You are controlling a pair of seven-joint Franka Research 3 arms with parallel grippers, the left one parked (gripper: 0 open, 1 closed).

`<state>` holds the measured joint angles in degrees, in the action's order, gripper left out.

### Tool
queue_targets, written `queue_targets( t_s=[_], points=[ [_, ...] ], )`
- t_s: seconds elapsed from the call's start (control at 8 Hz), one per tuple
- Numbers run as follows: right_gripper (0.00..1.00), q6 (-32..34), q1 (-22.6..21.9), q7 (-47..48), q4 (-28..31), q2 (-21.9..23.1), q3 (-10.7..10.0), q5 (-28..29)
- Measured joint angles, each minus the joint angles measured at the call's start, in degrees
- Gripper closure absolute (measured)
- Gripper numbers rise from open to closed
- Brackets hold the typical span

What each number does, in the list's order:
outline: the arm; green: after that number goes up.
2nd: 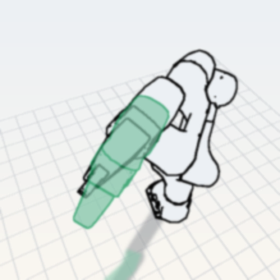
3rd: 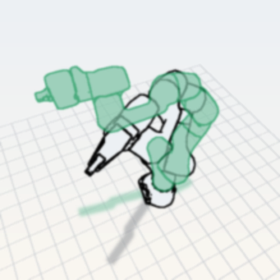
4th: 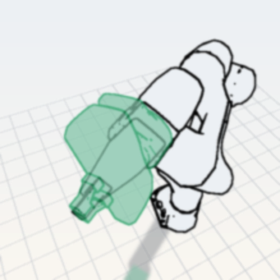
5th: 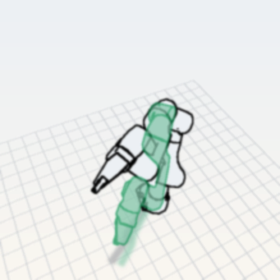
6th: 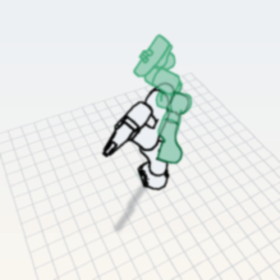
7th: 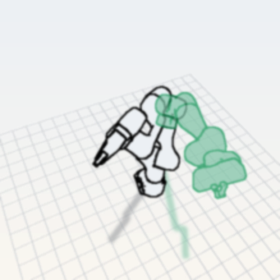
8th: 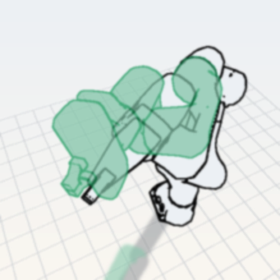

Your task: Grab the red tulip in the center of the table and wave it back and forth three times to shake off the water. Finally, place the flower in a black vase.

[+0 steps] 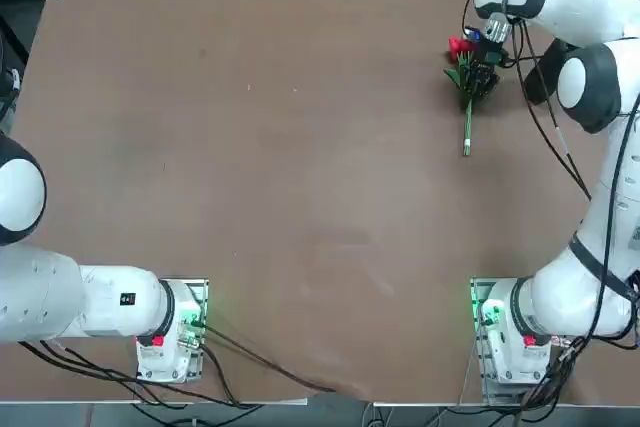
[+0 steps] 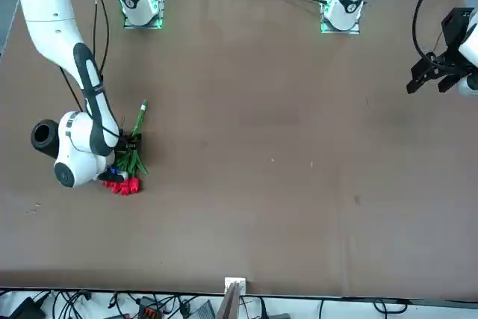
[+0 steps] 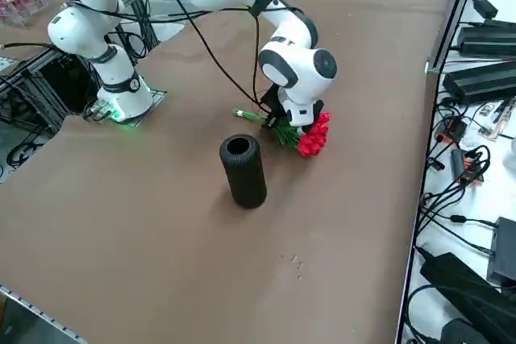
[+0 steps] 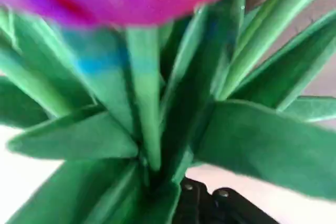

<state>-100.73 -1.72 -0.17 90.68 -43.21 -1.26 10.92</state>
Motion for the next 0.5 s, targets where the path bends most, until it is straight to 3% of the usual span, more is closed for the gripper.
queue_targets(
  t_s=[0.25, 0.5],
  points=[
    [0.87, -0.14, -0.09, 0.00, -0.62, 0.43, 0.01, 0.00],
    [0.87, -0.21, -0.37, 0.85, -2.31, 3.82, 0.05, 0.00]
  ],
)
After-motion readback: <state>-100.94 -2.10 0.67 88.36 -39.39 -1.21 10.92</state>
